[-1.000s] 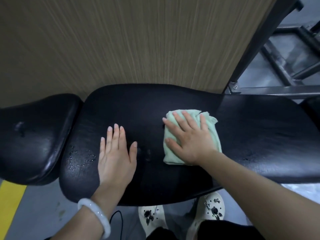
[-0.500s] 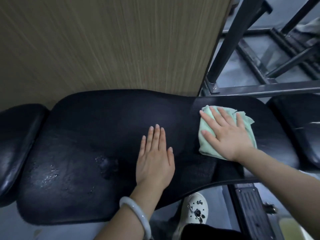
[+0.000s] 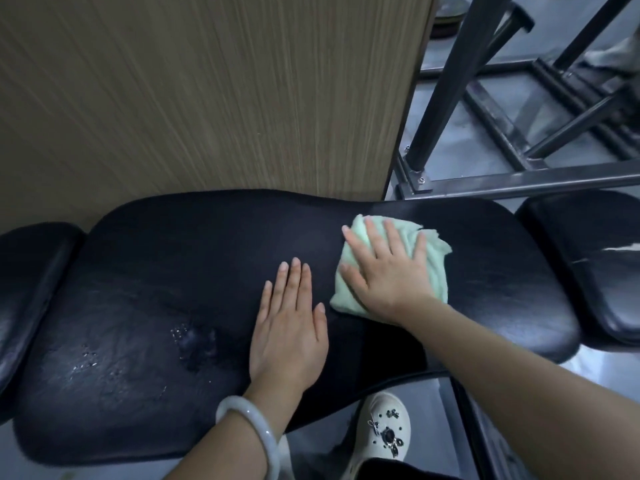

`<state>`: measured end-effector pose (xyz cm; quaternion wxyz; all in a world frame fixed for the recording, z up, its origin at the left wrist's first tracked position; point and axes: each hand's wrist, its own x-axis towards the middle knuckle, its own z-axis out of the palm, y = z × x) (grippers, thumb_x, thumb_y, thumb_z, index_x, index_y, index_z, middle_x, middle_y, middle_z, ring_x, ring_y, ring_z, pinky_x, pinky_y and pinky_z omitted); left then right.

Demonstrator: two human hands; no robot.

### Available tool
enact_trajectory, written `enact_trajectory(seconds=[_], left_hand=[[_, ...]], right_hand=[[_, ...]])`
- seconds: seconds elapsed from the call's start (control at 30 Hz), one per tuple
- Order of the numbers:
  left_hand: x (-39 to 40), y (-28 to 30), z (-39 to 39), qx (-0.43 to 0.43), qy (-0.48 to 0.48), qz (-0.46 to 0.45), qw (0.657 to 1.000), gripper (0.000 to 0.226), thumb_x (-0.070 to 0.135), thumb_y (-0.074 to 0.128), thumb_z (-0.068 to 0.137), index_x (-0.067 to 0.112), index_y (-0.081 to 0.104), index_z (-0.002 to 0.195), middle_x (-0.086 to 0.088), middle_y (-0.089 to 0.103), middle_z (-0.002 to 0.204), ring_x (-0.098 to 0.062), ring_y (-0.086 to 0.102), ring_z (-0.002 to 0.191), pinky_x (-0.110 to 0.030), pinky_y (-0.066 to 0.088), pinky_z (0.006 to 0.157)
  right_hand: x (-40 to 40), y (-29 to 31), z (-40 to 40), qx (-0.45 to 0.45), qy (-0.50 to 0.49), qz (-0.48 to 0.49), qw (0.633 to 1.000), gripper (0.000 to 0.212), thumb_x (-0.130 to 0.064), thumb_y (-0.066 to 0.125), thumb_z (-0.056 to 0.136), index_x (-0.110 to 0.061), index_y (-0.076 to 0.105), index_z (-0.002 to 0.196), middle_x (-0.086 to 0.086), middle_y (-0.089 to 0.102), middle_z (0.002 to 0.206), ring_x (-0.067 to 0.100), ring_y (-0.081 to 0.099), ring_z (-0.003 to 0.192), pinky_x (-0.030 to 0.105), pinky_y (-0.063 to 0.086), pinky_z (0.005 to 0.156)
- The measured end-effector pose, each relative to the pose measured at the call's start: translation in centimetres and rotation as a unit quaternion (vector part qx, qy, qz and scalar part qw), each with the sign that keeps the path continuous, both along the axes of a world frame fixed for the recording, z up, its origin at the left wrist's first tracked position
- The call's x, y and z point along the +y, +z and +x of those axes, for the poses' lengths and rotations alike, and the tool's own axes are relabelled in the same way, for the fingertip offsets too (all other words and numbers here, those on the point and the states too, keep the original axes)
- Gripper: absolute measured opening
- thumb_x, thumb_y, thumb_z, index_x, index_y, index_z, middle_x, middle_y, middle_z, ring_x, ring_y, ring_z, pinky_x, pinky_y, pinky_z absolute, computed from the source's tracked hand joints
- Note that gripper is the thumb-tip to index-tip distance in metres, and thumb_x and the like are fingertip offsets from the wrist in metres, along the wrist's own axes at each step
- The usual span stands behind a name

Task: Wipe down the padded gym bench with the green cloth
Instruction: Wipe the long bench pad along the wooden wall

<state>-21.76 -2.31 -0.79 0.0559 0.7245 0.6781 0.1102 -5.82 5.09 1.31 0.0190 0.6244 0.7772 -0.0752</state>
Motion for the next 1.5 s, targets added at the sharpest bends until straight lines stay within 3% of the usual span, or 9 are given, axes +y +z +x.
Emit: enact_trajectory(seconds=[0.1, 0.2, 0.33, 0.5, 0.7, 0.87, 1.03, 1.23, 1.5], left_hand=[[0.0, 0.0, -0.2, -0.006, 0.002, -0.005, 1.0, 0.061, 0.041, 0.001, 0.093, 0.014, 0.003, 0.149, 0.002, 0.001, 0.159, -0.009, -0.008, 0.145, -0.031, -0.006, 0.116], [0.1, 0.1, 0.0, -0.008, 0.002, -0.008, 1.0, 0.063, 0.042, -0.002, 0.092, 0.016, -0.001, 0.149, 0.003, -0.004, 0.159, -0.009, -0.012, 0.145, -0.031, -0.007, 0.116], [-0.1, 0.1, -0.1, -0.008, 0.006, -0.01, 1.0, 0.064, 0.042, -0.004, 0.092, 0.016, -0.001, 0.149, 0.003, -0.006, 0.159, -0.009, -0.014, 0.145, -0.032, -0.006, 0.117], [0.0, 0.0, 0.0, -0.011, 0.003, -0.012, 1.0, 0.064, 0.042, -0.004, 0.091, 0.016, -0.003, 0.149, 0.003, -0.007, 0.158, -0.008, -0.015, 0.144, -0.033, -0.006, 0.117], [0.0, -0.3, -0.1, 0.0, 0.003, 0.001, 1.0, 0.063, 0.04, 0.004, 0.093, 0.014, 0.006, 0.15, 0.001, 0.002, 0.159, -0.009, -0.007, 0.146, -0.033, -0.004, 0.117], [0.1, -0.4, -0.2, 0.021, -0.002, 0.009, 1.0, 0.06, 0.037, 0.014, 0.096, 0.008, 0.02, 0.149, -0.003, 0.016, 0.158, -0.014, 0.007, 0.146, -0.035, 0.004, 0.116], [0.0, -0.6, -0.3, 0.023, -0.001, 0.016, 1.0, 0.059, 0.039, 0.01, 0.097, 0.011, 0.013, 0.149, -0.001, 0.01, 0.158, -0.011, 0.001, 0.146, -0.033, 0.0, 0.116], [0.1, -0.7, -0.3, 0.03, -0.001, 0.013, 0.999, 0.059, 0.038, 0.012, 0.097, 0.009, 0.015, 0.148, -0.003, 0.014, 0.158, -0.014, 0.005, 0.146, -0.034, 0.003, 0.116], [0.0, -0.3, -0.1, 0.014, -0.001, 0.004, 1.0, 0.063, 0.041, 0.002, 0.093, 0.013, 0.006, 0.149, 0.001, 0.002, 0.159, -0.01, -0.007, 0.146, -0.033, -0.003, 0.117]], right_hand=[[-0.1, 0.0, 3.8, -0.019, 0.05, 0.001, 0.999, 0.073, -0.067, -0.006, 0.076, -0.05, -0.006, 0.147, -0.01, -0.003, 0.161, 0.019, -0.008, 0.147, 0.06, -0.005, 0.113], [0.2, -0.1, 8.9, -0.034, -0.04, 0.004, 0.999, 0.069, -0.069, -0.007, 0.075, -0.053, -0.017, 0.142, -0.011, -0.004, 0.161, 0.018, -0.008, 0.147, 0.058, -0.004, 0.114], [0.1, 0.2, 13.1, -0.027, -0.152, -0.017, 0.988, 0.06, -0.066, 0.007, 0.089, -0.052, -0.008, 0.145, -0.01, -0.004, 0.161, 0.016, -0.007, 0.147, 0.06, 0.0, 0.113], [0.5, 0.6, 9.4, -0.013, -0.306, -0.042, 0.951, 0.06, -0.059, 0.01, 0.094, -0.043, -0.007, 0.15, -0.004, -0.009, 0.161, 0.03, -0.008, 0.146, 0.075, -0.002, 0.102], [-1.3, 0.1, 0.5, -0.009, -0.131, 0.007, 0.991, 0.061, -0.059, 0.014, 0.093, -0.043, -0.004, 0.149, -0.002, -0.005, 0.161, 0.029, -0.008, 0.147, 0.071, -0.006, 0.104], [-1.3, 0.0, 3.4, 0.0, 0.104, 0.012, 0.995, 0.069, -0.064, 0.003, 0.083, -0.045, 0.007, 0.15, -0.005, 0.006, 0.161, 0.023, 0.0, 0.148, 0.066, -0.006, 0.106], [-0.1, 0.0, 12.7, -0.049, -0.095, -0.007, 0.994, 0.062, -0.068, 0.001, 0.084, -0.054, -0.018, 0.141, -0.012, -0.006, 0.16, 0.016, -0.007, 0.147, 0.061, 0.0, 0.112], [-1.3, 0.6, 15.4, 0.009, -0.254, -0.021, 0.967, 0.058, -0.062, 0.017, 0.093, -0.05, 0.0, 0.147, -0.01, -0.001, 0.161, 0.021, 0.001, 0.146, 0.055, 0.021, 0.11], [-4.2, 0.0, 5.4, -0.029, -0.16, -0.009, 0.987, 0.065, -0.063, 0.003, 0.087, -0.045, -0.006, 0.149, -0.001, -0.005, 0.161, 0.029, -0.004, 0.147, 0.066, -0.003, 0.107]])
